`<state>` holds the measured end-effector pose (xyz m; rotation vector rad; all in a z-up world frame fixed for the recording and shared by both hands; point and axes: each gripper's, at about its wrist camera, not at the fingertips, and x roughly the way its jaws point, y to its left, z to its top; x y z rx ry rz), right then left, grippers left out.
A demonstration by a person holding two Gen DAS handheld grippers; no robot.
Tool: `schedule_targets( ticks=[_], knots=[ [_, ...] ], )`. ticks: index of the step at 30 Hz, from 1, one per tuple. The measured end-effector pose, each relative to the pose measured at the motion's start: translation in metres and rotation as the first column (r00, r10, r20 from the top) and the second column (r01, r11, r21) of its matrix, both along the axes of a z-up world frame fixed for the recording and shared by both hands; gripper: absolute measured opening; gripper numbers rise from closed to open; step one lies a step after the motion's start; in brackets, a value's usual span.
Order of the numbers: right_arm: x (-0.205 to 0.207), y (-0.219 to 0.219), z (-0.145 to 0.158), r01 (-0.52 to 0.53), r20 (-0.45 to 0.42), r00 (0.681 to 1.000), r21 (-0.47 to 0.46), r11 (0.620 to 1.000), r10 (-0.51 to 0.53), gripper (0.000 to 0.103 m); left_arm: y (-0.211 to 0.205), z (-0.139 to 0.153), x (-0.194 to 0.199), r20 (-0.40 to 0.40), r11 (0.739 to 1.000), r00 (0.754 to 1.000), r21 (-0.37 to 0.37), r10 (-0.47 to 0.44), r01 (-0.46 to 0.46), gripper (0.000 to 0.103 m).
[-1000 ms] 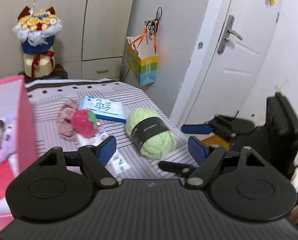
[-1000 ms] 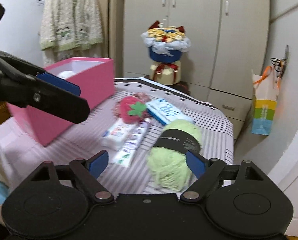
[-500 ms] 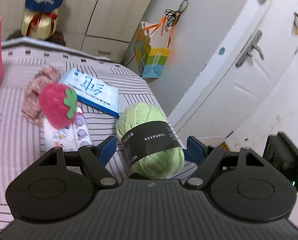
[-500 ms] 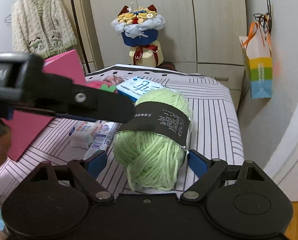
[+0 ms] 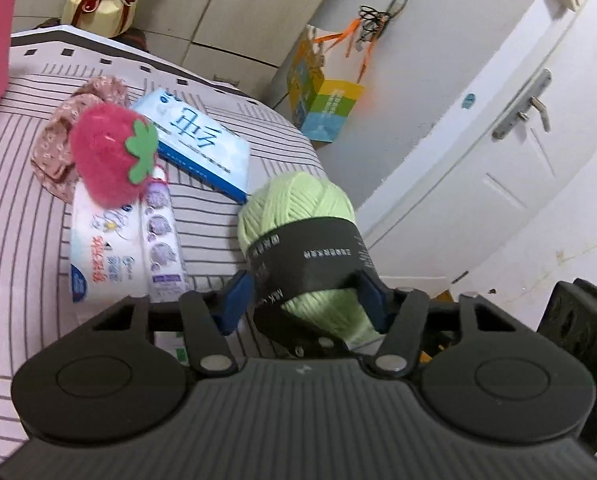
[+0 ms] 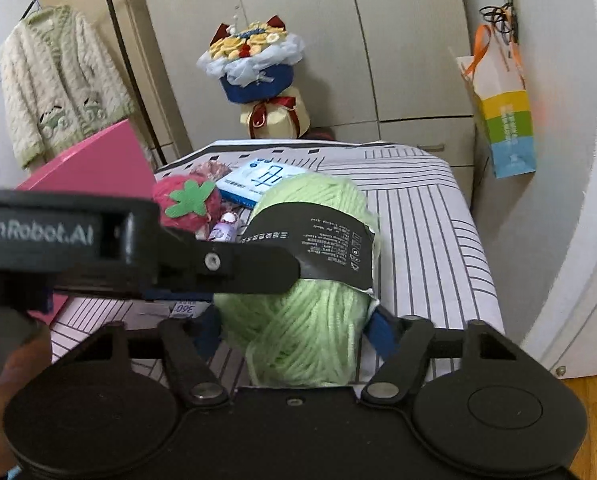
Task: Organize soft objects
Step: 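Close the right gripper around the light-green yarn ball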
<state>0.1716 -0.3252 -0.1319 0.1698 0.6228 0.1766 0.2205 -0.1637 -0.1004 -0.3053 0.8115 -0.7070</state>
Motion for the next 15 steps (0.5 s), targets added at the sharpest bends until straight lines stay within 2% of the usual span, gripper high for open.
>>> schedule_targets(
  ticks=[5, 15],
  knots=[
    [-0.016, 0.008, 0.002, 0.034, 0.030, 0.999, 0.000, 0.999, -0.034, 0.063, 0.000, 0.003, -0.015, 0.035, 1.000, 0.999, 0.003, 0.002, -0.003, 0.053],
    [-0.052, 0.027, 0.020, 0.017, 0.049, 0.999, -0.027, 0.999, -0.016, 0.063, 0.018, 0.023, -0.048, 0.025, 0.999, 0.999, 0.024, -0.037, 0.036, 0.056]
  ],
)
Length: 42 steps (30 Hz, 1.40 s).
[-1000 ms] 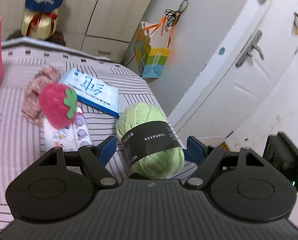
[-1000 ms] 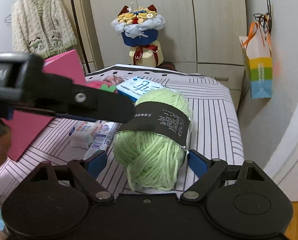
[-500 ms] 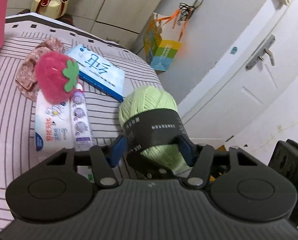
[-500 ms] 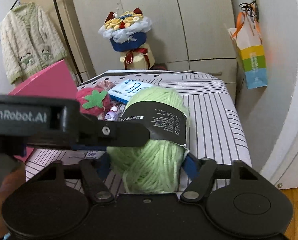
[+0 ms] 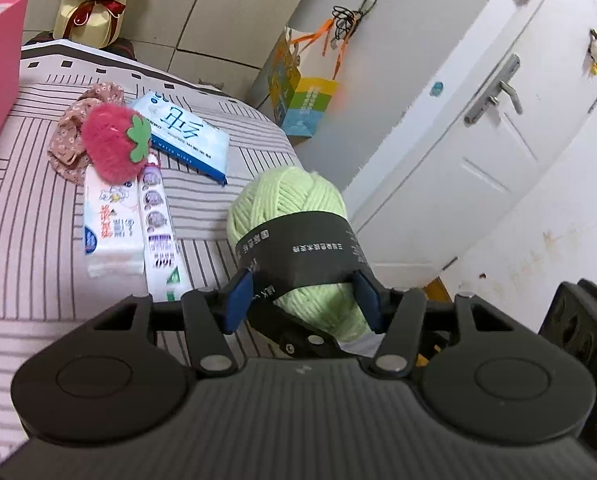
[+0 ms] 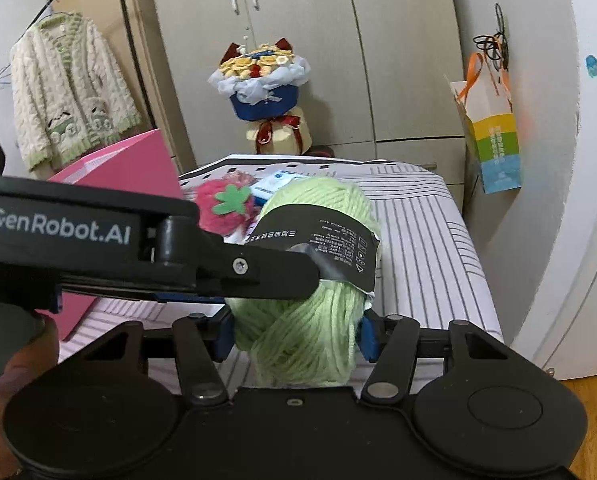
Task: Organize soft objects
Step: 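Close the right gripper around the light-green yarn ball, then carry the yarn ball with the right gripper into the pink box and release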
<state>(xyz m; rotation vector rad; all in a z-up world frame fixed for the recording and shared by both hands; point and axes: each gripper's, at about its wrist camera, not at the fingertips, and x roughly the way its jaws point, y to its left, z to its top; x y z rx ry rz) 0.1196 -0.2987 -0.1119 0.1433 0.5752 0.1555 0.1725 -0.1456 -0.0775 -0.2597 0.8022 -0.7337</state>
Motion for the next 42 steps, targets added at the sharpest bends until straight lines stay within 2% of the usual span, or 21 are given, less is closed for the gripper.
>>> schedule_targets(
  ticks=[2, 7, 16, 25, 28, 33, 40, 42],
  knots=[
    [-0.009, 0.006, 0.006, -0.023, -0.011, 1.000, -0.007, 1.000, 0.023, 0.063, 0.004, 0.005, -0.009, -0.006, 1.000, 1.000, 0.023, -0.009, 0.009, 0.059],
    [-0.036, 0.029, 0.022, -0.069, 0.002, 0.998, -0.088, 0.994, 0.069, 0.063, 0.012, 0.022, -0.039, 0.011, 0.994, 0.999, 0.101, -0.034, 0.033, 0.059],
    [-0.067, 0.058, 0.053, -0.140, 0.078, 0.985, -0.173, 0.975, 0.155, 0.063, 0.046, 0.054, -0.074, 0.072, 0.995, 0.997, 0.095, -0.030, 0.023, 0.059],
    [-0.070, 0.095, 0.086, -0.242, 0.145, 0.951, -0.194, 0.951, 0.271, 0.063, 0.093, 0.088, -0.094, 0.172, 0.993, 0.984, 0.098, 0.046, -0.063, 0.059],
    [-0.063, 0.109, 0.096, -0.286, 0.167, 0.934, -0.181, 0.941, 0.315, 0.063, 0.111, 0.100, -0.093, 0.191, 0.989, 0.977, 0.091, 0.094, -0.113, 0.059],
    [-0.044, 0.139, 0.108, -0.373, 0.208, 0.890, -0.180, 0.910, 0.406, 0.063, 0.142, 0.112, -0.090, 0.245, 0.971, 0.948, 0.077, 0.202, -0.227, 0.059],
    [-0.003, 0.183, 0.111, -0.489, 0.229, 0.821, -0.192, 0.851, 0.524, 0.063, 0.188, 0.107, -0.063, 0.216, 0.936, 0.918, 0.045, 0.332, -0.349, 0.059],
    [0.010, 0.196, 0.107, -0.512, 0.218, 0.806, -0.210, 0.833, 0.551, 0.063, 0.199, 0.102, -0.049, 0.181, 0.924, 0.913, 0.047, 0.366, -0.380, 0.059]
  ],
)
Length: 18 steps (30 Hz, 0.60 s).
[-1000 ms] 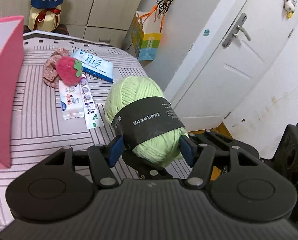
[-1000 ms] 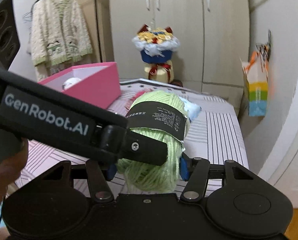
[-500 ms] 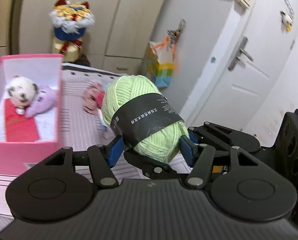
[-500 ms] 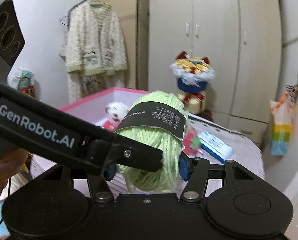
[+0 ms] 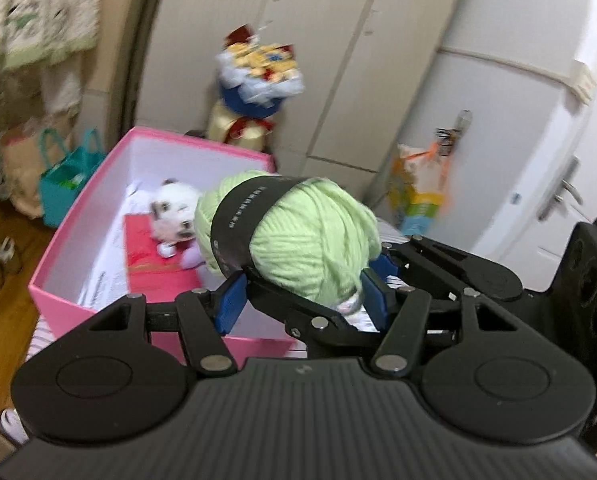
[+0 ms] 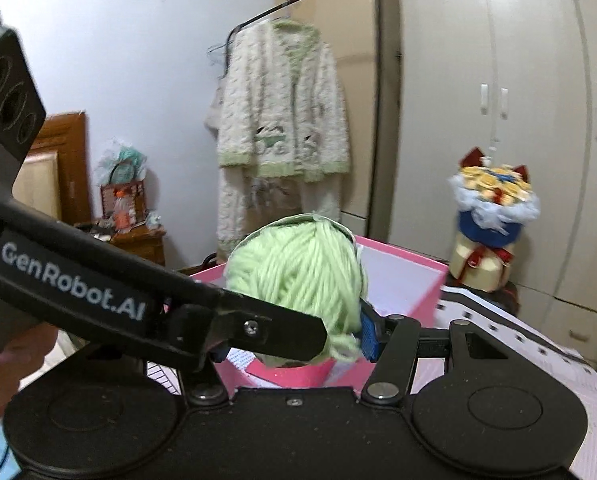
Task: Organize soft objects
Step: 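Carry the yarn ball with the right gripper into the pink box and release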
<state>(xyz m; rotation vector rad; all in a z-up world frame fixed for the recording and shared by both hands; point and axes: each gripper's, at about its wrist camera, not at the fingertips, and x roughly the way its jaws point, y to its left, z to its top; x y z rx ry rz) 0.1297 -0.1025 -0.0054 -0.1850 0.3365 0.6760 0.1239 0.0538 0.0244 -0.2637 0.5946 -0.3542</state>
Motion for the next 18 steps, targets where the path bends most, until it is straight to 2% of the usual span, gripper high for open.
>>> schedule_targets(
  ticks=[8, 11, 14, 18],
  knots=[
    [0.044, 0.031, -0.016, -0.054, -0.073, 0.996, -0.021, 0.998, 0.052, 0.063, 0.029, -0.018, 0.045, -0.089, 0.999, 0.995, -0.001, 0.048, -0.049, 0.059],
    [0.061, 0.039, -0.021, -0.088, -0.134, 0.987, -0.009, 0.996, 0.086, 0.063, 0.037, -0.023, 0.052, -0.103, 0.997, 0.991, 0.027, 0.081, -0.079, 0.059],
    [0.073, 0.046, -0.027, -0.124, -0.192, 0.973, 0.021, 0.992, 0.125, 0.050, 0.041, -0.028, 0.062, -0.118, 0.996, 0.989, 0.036, 0.087, -0.083, 0.059],
    [0.077, 0.051, -0.030, -0.119, -0.211, 0.970, 0.011, 0.993, 0.119, 0.051, 0.047, -0.033, 0.070, -0.141, 0.997, 0.987, 0.018, 0.081, -0.079, 0.058]
  ],
)
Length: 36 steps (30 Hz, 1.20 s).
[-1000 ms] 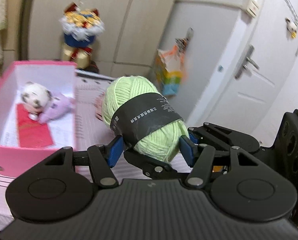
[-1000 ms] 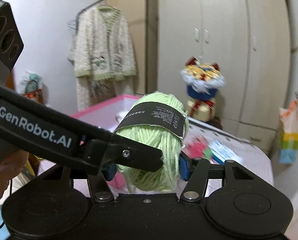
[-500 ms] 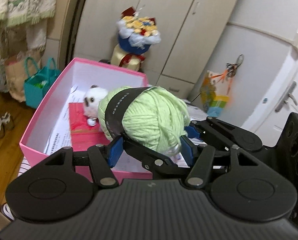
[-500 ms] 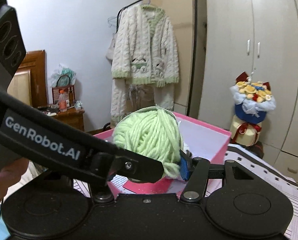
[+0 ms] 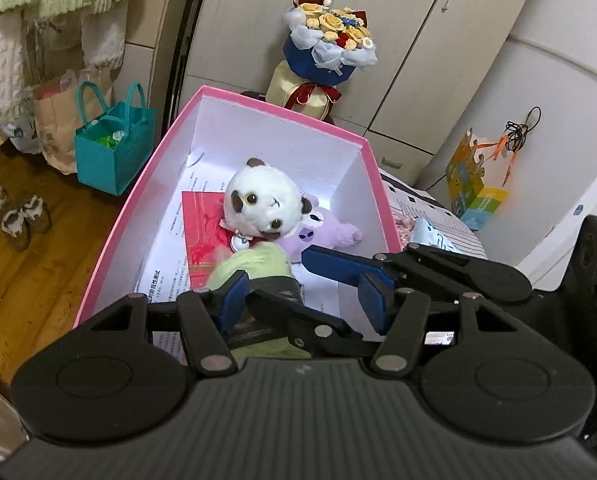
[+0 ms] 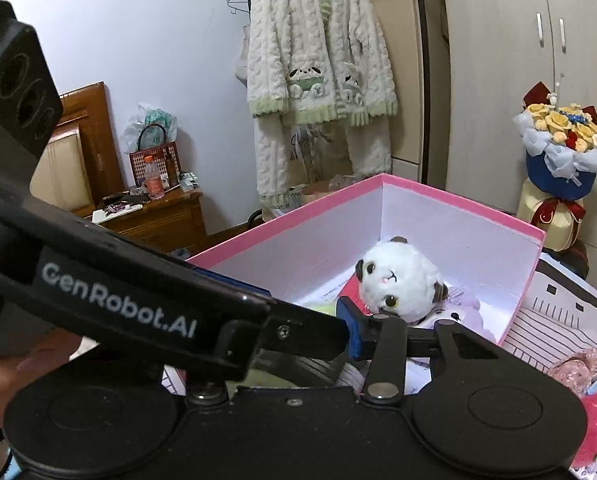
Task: Organize soft objects
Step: 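Carry the yarn ball with the right gripper into the pink box and release, then reach the left gripper to the white wet-wipes pack and grasp it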
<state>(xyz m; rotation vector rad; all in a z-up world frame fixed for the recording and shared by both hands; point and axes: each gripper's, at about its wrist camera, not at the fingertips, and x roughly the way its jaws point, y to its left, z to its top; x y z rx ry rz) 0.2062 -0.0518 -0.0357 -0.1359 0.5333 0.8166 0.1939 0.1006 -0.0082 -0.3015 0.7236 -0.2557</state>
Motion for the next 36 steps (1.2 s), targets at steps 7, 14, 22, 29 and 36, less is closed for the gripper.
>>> schedule_targets(
  ticks=[7, 14, 22, 29, 36],
  knots=[
    [-0.004, -0.007, 0.008, 0.031, -0.059, 0.998, -0.025, 0.999, -0.033, 0.051, 0.002, 0.010, -0.010, 0.024, 1.000, 1.000, 0.013, 0.000, -0.001, 0.060],
    [-0.032, -0.022, 0.029, 0.085, -0.016, 0.996, -0.092, 0.992, -0.086, 0.066, -0.003, 0.035, -0.041, 0.082, 0.997, 0.996, 0.071, -0.026, 0.020, 0.067],
    [-0.075, -0.050, 0.053, 0.146, 0.059, 0.989, -0.152, 0.977, -0.139, 0.074, -0.020, 0.059, -0.081, 0.164, 0.987, 0.982, 0.141, -0.097, 0.074, 0.072],
    [-0.102, -0.112, 0.053, 0.218, 0.064, 0.975, -0.085, 0.972, -0.213, 0.075, -0.044, 0.061, -0.106, 0.194, 0.979, 0.966, 0.145, -0.169, 0.142, 0.074],
    [-0.121, -0.175, 0.036, 0.313, 0.078, 0.948, -0.051, 0.948, -0.309, 0.082, -0.081, 0.055, -0.104, 0.173, 0.959, 0.950, 0.161, -0.259, 0.233, 0.074]
  ],
)
